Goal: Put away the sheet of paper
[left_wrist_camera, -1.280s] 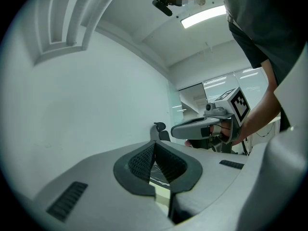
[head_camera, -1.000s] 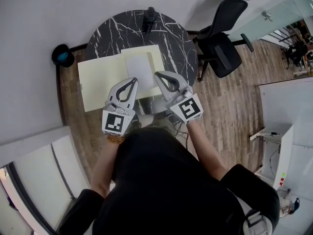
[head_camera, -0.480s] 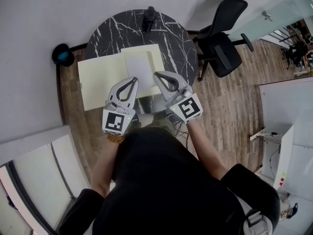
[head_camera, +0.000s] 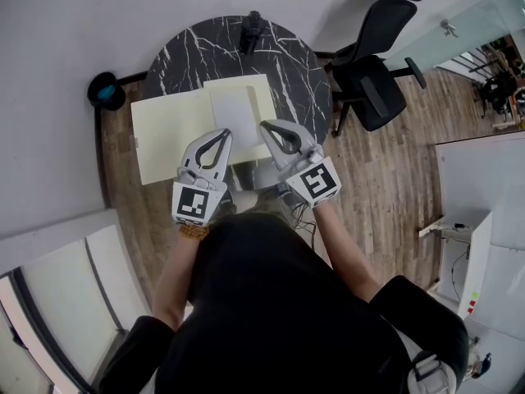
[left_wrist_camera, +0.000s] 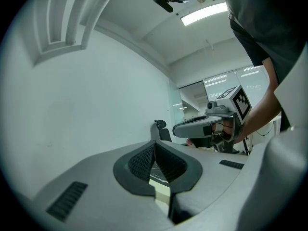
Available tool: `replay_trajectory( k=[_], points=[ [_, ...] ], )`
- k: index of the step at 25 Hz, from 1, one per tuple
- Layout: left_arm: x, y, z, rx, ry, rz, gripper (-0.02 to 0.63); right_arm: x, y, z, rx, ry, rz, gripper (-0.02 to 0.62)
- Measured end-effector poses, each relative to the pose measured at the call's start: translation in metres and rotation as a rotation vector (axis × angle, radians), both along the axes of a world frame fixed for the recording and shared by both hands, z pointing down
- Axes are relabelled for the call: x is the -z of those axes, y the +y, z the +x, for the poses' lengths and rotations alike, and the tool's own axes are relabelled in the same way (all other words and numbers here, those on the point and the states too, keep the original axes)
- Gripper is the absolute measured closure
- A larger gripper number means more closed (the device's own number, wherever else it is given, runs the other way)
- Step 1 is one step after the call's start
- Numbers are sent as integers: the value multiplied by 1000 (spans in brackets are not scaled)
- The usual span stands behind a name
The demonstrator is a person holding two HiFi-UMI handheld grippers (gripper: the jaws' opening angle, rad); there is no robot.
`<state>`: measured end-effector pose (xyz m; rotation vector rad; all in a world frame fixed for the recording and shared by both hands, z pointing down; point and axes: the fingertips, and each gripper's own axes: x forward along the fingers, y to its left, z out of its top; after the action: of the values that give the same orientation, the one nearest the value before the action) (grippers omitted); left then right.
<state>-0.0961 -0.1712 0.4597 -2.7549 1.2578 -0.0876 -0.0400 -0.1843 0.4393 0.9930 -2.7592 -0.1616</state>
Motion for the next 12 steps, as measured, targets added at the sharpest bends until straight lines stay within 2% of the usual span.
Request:
replay_trajectory(
  k=[12],
  points=[
    [1,-2,-3,13,5,-13,595,-3,-3,-4,12,-11,-22,597]
  ],
)
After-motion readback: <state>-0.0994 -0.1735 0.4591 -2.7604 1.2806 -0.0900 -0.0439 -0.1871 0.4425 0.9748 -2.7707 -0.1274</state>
